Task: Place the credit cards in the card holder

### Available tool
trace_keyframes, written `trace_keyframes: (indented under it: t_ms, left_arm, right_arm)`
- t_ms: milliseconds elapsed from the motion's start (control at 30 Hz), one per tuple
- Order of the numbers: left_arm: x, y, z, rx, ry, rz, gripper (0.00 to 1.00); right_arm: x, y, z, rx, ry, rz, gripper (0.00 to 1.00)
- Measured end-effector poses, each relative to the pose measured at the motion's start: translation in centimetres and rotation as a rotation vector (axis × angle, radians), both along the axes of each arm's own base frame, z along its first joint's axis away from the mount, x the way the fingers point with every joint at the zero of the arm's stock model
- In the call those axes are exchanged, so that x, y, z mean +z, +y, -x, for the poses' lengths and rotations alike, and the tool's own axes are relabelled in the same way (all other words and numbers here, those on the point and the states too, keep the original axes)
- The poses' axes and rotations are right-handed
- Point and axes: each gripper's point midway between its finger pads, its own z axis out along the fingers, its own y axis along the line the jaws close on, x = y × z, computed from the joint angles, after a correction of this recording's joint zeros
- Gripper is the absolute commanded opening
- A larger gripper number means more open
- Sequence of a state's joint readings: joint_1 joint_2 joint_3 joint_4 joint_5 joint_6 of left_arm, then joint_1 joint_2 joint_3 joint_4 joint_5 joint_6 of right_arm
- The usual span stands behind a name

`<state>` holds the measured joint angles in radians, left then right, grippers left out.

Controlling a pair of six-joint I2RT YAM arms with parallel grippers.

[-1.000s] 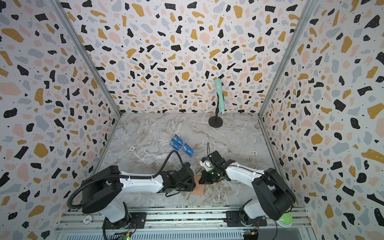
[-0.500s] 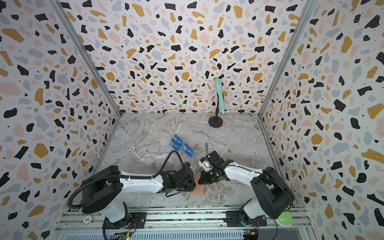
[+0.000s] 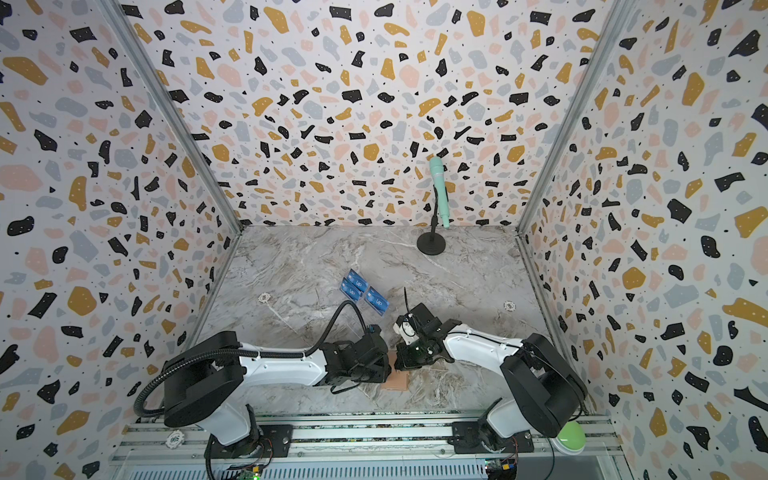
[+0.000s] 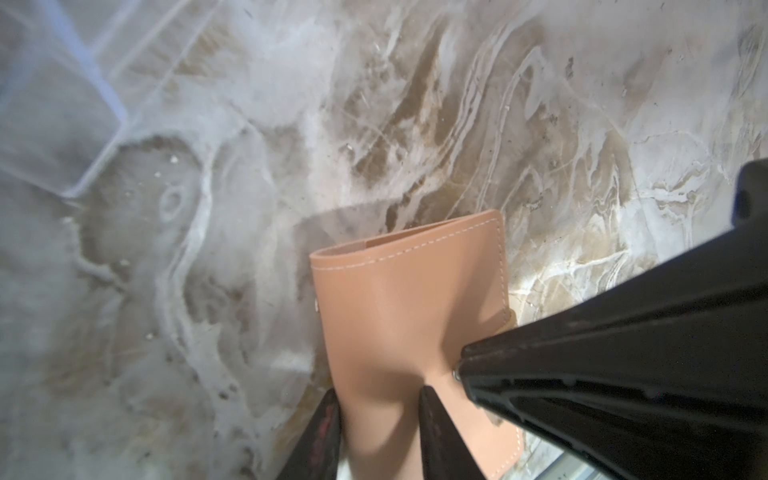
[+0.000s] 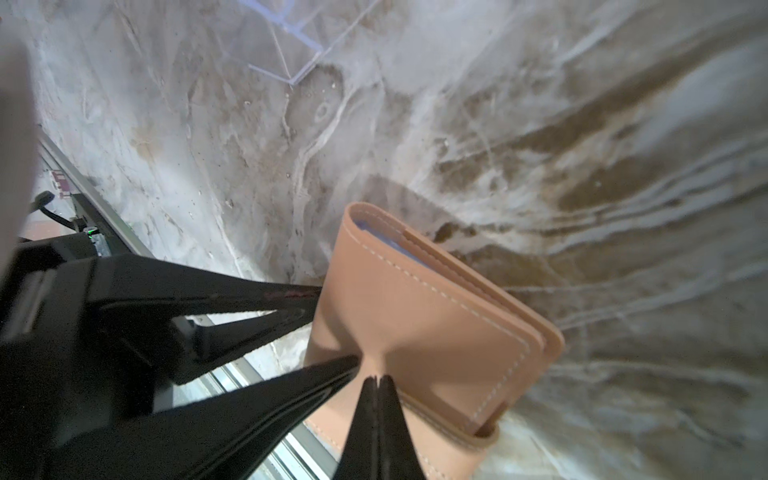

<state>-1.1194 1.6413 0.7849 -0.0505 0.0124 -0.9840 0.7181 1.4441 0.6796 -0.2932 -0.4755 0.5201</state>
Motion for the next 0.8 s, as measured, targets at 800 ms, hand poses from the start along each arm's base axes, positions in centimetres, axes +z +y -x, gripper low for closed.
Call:
trace_keyframes:
  t_ms: [800]
  left_arm:
    - [0.0,0.0,0.0,0.003,-0.004,0.007,0.34]
  right_arm:
    - [0.5,-0.2,-0.7,-0.059,-0.051,0.002,0.00]
